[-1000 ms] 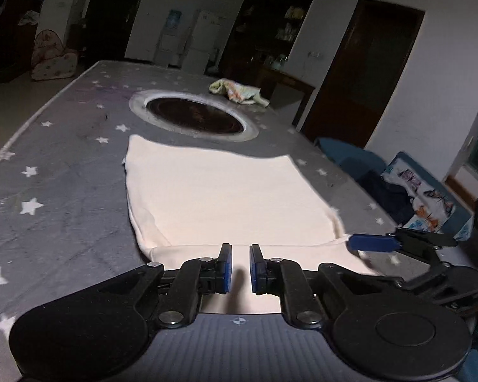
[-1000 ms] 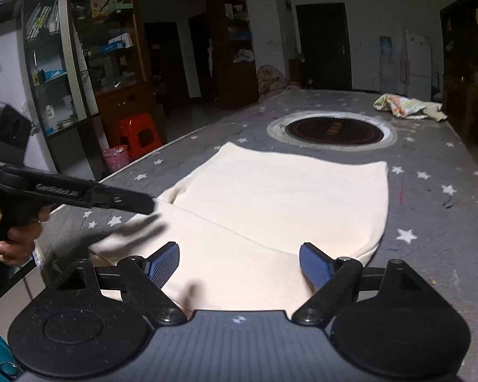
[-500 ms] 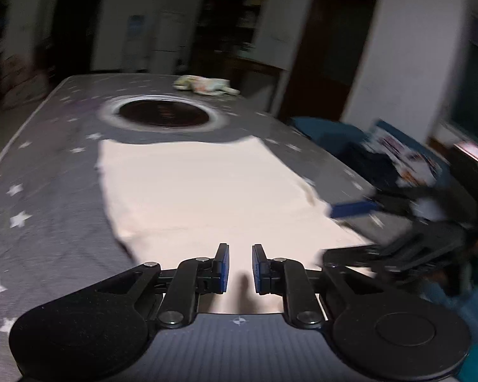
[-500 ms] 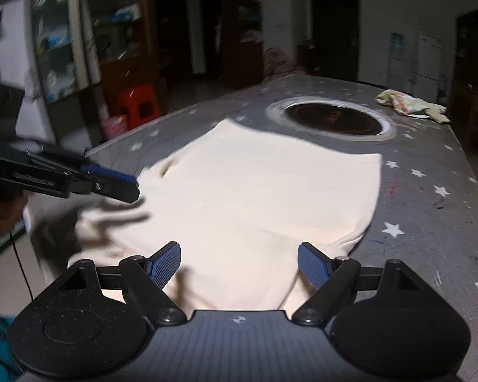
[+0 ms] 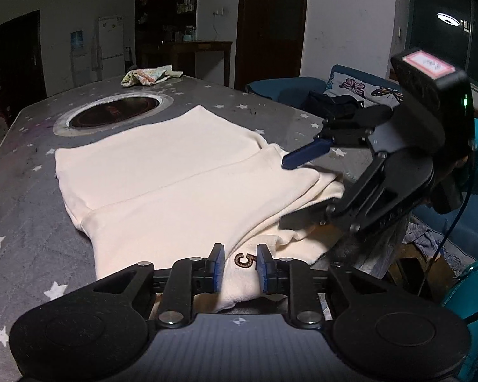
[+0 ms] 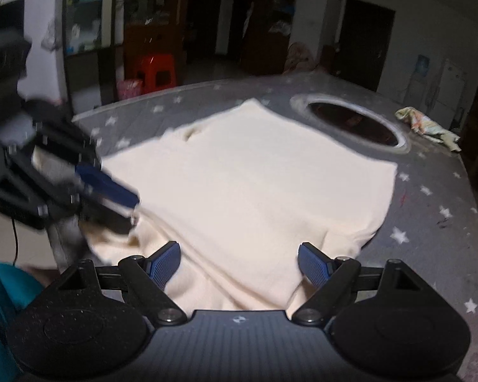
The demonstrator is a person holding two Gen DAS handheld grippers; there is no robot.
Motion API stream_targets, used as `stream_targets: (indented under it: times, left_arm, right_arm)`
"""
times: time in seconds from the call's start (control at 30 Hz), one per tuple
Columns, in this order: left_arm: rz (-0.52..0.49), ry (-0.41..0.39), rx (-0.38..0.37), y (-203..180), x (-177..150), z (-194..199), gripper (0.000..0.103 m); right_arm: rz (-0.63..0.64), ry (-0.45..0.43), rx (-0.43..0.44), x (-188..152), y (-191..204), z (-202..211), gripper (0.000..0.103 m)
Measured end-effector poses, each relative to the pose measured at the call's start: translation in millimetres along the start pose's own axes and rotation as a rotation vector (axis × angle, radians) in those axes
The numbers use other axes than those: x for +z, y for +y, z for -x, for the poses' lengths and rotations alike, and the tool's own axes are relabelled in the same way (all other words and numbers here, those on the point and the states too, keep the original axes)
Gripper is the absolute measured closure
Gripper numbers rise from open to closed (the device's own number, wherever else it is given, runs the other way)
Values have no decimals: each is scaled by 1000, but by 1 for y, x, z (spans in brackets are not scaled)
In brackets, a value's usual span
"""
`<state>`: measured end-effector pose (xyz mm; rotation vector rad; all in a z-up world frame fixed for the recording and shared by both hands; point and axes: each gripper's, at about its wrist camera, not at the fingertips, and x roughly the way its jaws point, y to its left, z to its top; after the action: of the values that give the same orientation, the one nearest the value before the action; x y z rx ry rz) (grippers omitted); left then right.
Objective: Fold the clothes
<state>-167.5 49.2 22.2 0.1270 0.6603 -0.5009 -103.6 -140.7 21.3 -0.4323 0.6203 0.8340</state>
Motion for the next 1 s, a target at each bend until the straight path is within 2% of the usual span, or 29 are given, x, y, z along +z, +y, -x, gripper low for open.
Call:
stream_targets:
  times: [0.07, 0.2, 0.3, 0.5, 0.53, 0.6, 0.7, 0.87, 1.0]
  left_arm:
    - [1, -15, -11, 2, 0, 7, 75]
    - [-33, -33, -38, 3, -5, 26, 59]
    - [-77, -32, -40, -1, -10, 32, 58]
    - [-166, -20, -4, -15, -17, 18, 60]
    - [-176, -24, -2, -16, -17, 17, 61]
    - [-201, -32, -5, -18, -18, 15, 75]
    - [-190, -38, 1, -16, -16, 13, 88]
    - [-99, -78, 5, -2, -4, 13, 91]
    - [-10, -101, -5, 14, 10, 9, 91]
  right_arm:
    - [12, -9, -3, 0, 1, 4, 20]
    - [13, -24, -11, 2, -6, 25, 20]
    - [41, -8, -36, -1, -11, 38, 20]
    - [143, 62, -59, -13, -9, 48, 20]
    - [158, 66, -58, -15, -7, 50, 20]
    - [186, 71, -51, -17, -4, 52, 20]
    - [236, 76, -42, -22, 4, 53, 20]
    - [330, 51, -18, -28, 21, 47, 20]
    - [346, 12, 10, -22, 27, 38, 23]
